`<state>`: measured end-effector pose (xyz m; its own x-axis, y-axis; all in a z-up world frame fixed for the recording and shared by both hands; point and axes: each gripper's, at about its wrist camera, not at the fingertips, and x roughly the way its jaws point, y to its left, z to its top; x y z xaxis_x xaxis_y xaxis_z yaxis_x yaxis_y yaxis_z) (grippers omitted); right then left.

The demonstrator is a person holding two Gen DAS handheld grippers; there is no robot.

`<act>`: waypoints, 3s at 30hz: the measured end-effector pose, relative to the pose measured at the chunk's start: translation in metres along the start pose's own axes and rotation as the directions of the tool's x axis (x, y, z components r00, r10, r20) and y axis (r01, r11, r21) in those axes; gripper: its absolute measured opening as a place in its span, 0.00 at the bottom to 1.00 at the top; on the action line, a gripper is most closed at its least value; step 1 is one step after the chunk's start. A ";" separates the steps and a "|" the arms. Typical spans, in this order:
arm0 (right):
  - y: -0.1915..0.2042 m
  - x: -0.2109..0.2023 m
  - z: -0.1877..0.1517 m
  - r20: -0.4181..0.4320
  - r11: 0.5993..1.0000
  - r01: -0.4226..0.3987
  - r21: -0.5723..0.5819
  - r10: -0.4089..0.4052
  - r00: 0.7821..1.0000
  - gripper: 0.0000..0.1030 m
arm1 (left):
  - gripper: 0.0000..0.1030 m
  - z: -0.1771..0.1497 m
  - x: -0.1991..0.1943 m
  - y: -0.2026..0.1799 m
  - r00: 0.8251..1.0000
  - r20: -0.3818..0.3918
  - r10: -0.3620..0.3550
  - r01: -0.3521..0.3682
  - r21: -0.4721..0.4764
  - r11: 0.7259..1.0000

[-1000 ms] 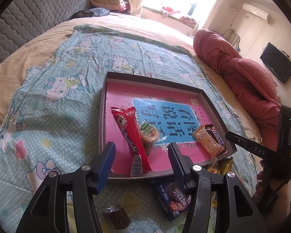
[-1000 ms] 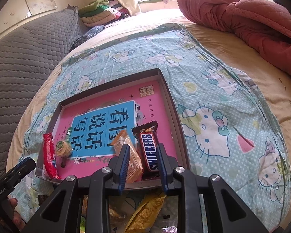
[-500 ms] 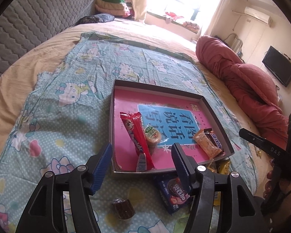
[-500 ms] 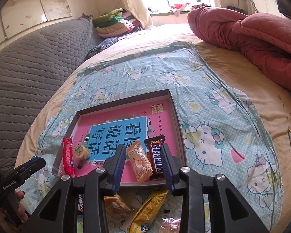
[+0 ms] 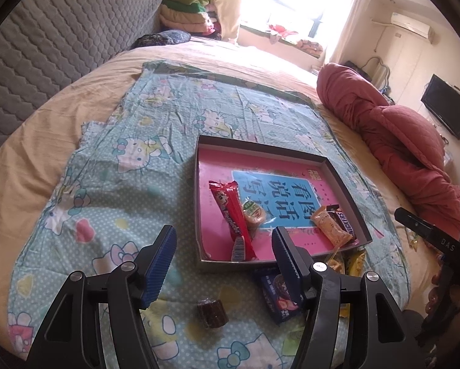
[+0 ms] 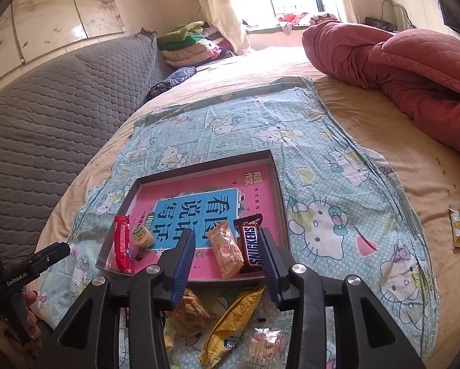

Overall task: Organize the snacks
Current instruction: 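Move both open grippers back over the snacks beside the tray, then grasp the chocolate cup with left gripper while right gripper grasps the clear-wrapped cake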

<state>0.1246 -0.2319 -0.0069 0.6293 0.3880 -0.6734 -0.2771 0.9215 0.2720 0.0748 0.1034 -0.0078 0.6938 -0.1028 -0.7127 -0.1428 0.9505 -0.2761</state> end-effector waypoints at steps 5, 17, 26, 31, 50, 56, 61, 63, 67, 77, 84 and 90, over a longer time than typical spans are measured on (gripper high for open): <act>0.000 -0.008 -0.004 0.006 1.000 -0.004 -0.006 0.004 1.000 0.42 | 0.64 -0.005 -0.003 0.002 1.000 -0.026 0.003 -0.003 -0.001 1.000; -0.002 -0.023 -0.017 -0.007 1.000 -0.009 -0.016 0.008 1.000 0.44 | 0.64 -0.027 -0.004 0.007 0.995 -0.096 0.034 -0.035 -0.018 0.999; -0.004 -0.020 -0.036 -0.062 1.000 0.007 -0.011 -0.008 0.998 0.44 | 0.64 -0.040 0.000 -0.001 0.989 -0.141 0.049 -0.050 -0.004 0.999; -0.003 -0.017 -0.050 -0.100 1.000 0.019 -0.018 -0.020 0.995 0.44 | 0.64 -0.046 0.003 -0.003 0.985 -0.166 0.048 -0.049 -0.004 0.999; -0.014 0.002 -0.083 -0.212 0.993 0.119 -0.005 -0.117 0.970 0.45 | 0.64 -0.066 0.036 0.000 0.968 -0.236 0.084 -0.085 0.008 0.996; -0.014 0.016 -0.091 -0.253 0.990 0.141 -0.027 -0.143 0.957 0.45 | 0.64 -0.068 0.045 0.003 0.966 -0.249 0.073 -0.079 -0.014 0.997; -0.017 0.023 -0.093 -0.264 0.988 0.154 -0.032 -0.157 0.952 0.45 | 0.64 -0.067 0.051 0.005 0.963 -0.253 0.090 -0.097 -0.017 0.995; -0.015 0.024 -0.093 -0.261 0.986 0.160 -0.043 -0.165 0.951 0.45 | 0.64 -0.067 0.052 0.006 0.963 -0.253 0.095 -0.102 -0.017 0.995; -0.014 0.031 -0.095 -0.268 0.984 0.168 -0.059 -0.177 0.947 0.45 | 0.64 -0.067 0.054 0.006 0.961 -0.254 0.109 -0.115 -0.009 0.993; -0.017 0.041 -0.096 -0.279 0.981 0.183 -0.065 -0.194 0.941 0.45 | 0.64 -0.069 0.061 -0.004 0.957 -0.237 0.168 -0.160 0.053 0.986; -0.018 0.045 -0.098 -0.287 0.982 0.179 -0.067 -0.191 0.939 0.43 | 0.64 -0.069 0.062 -0.003 0.958 -0.235 0.165 -0.161 0.038 0.986; -0.020 0.044 -0.097 -0.286 0.985 0.163 -0.054 -0.172 0.943 0.42 | 0.42 -0.069 0.062 -0.004 0.960 -0.225 0.165 -0.159 0.046 0.986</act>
<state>0.0872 -0.2343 -0.1089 0.4335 0.2027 -0.8781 -0.2093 0.9704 0.1207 0.0696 0.0735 -0.0954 0.4836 -0.0078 -0.8753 -0.2182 0.9673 -0.1292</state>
